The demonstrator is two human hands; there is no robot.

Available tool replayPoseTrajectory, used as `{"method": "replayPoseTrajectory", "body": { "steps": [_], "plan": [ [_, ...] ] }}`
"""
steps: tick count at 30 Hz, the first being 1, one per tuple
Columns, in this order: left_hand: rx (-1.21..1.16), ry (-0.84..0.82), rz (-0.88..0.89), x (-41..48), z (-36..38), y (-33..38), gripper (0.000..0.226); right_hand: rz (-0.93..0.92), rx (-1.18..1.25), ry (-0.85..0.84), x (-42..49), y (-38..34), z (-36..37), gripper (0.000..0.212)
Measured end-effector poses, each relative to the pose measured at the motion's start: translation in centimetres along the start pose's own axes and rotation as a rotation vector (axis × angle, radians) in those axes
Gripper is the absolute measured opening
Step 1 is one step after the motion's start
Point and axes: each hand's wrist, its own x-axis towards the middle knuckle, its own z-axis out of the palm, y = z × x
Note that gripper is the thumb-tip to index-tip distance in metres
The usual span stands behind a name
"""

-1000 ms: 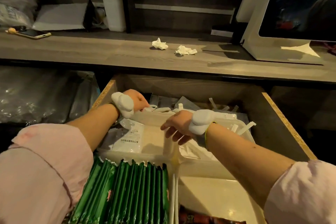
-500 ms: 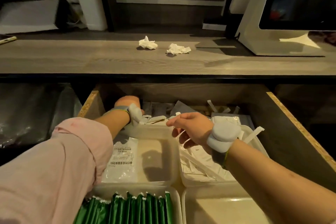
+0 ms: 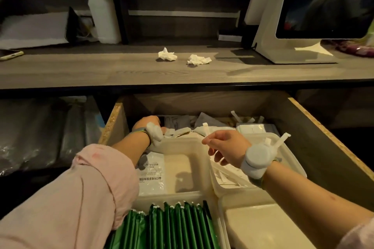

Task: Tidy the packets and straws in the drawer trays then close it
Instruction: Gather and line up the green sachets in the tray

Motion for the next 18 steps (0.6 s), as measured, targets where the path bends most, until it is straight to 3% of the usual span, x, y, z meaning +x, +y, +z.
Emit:
{"method": "replayPoseTrajectory", "body": {
  "steps": [5, 10, 13, 16, 18],
  "plan": [
    [0.047, -0.052, -0.072, 1.2, -0.4, 1.2, 0.051, -0.044, 0.023, 0.027, 0.1, -0.1, 0.3, 0.021],
    [0.187, -0.052, -0.097, 1.7, -0.3, 1.7, 0.017, -0.044, -0.004, -0.004, 0.1, 0.6, 0.4, 0.02],
    [0.238, -0.001, -0.082, 0.8, -0.1, 2.1, 0.015, -0.064, -0.028, -0.009, 0.4, 0.8, 0.1, 0.021],
    [0.165, 0.095, 0.014, -0.5, -1.7, 2.7, 0.027, -0.094, -0.07, -0.002, 0.8, 0.6, 0.0, 0.021],
    [0.0, 0.049, 0.074, -2.5, -3.4, 4.0, 0.033, -0.137, -0.172, 0.007, 1.0, 0.5, -0.2, 0.025]
  ]
}}
